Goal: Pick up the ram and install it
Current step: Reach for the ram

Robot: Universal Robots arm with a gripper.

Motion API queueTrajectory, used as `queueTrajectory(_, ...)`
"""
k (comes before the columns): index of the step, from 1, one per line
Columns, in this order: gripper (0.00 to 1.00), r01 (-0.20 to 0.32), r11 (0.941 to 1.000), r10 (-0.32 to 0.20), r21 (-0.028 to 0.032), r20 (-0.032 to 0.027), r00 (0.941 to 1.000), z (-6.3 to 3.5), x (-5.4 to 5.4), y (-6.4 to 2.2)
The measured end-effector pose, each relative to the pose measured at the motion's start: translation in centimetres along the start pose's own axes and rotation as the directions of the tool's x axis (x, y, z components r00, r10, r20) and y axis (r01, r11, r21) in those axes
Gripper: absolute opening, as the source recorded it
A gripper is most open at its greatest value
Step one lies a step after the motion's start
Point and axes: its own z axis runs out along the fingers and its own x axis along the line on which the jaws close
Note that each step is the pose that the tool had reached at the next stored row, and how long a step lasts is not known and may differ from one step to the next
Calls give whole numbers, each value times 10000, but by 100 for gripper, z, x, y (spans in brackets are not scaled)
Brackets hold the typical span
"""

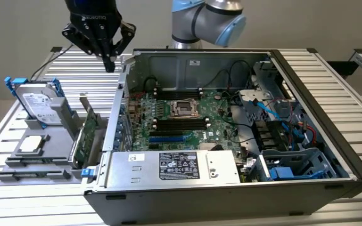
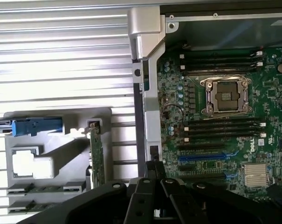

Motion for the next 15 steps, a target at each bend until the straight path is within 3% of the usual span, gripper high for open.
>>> queueTrajectory(15,11,-1,10000,1,0,0,10000,34,674,-142)
